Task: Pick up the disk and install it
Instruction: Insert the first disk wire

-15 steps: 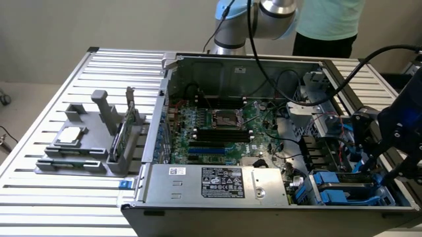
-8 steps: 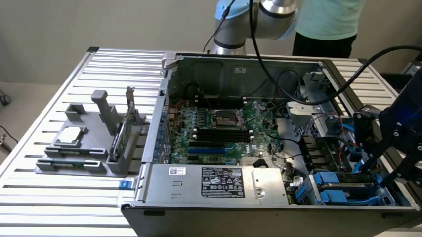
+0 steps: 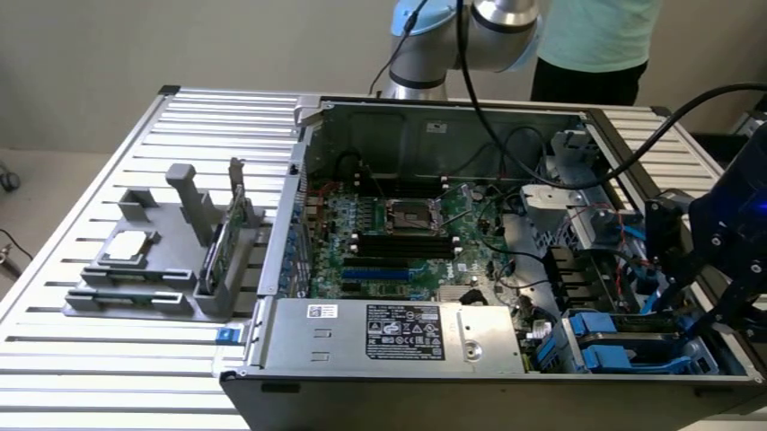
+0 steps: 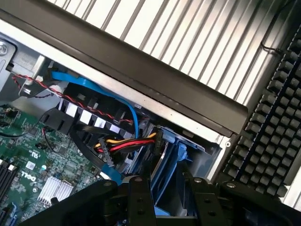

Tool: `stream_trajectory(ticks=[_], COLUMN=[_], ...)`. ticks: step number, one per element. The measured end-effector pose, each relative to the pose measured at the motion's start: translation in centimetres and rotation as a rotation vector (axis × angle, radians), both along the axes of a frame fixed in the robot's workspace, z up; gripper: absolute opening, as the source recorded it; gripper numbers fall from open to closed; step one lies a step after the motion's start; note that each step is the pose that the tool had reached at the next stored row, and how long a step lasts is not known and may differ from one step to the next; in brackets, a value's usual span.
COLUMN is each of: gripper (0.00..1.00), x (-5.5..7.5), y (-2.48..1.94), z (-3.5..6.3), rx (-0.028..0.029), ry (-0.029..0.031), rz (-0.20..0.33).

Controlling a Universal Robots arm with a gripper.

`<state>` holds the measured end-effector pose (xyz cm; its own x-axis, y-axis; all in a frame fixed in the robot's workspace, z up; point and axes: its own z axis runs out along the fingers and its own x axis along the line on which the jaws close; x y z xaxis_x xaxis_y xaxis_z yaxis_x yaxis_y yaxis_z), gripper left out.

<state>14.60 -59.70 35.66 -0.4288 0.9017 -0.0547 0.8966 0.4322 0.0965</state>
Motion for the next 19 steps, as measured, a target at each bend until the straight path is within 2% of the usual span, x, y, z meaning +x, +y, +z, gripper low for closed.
stream_trajectory(ticks=[1,2,7,8,9,10,15,19], gripper=[0.36,0.36,0.36,0.36,0.36,0.36,0.36,0.36], x=[0.0,0.0,0.01,0.01,0.0,0.0,0.01,0.11], y=[0.0,0.0,0.0,0.0,0.0,0.0,-0.01,-0.06], z=[-0.01,-0.04,-0.15,-0.17,-0.2,-0.22,-0.39,-0.9], rx=[0.0074,0.017,0.0716,0.0802,0.0832,0.0838,0.0836,0.0849], ry=[0.0,0.0001,0.0002,0.0001,-0.0003,-0.0009,-0.0032,-0.0041], rz=[-0.011,-0.021,-0.069,-0.08,-0.093,-0.107,-0.164,-0.187])
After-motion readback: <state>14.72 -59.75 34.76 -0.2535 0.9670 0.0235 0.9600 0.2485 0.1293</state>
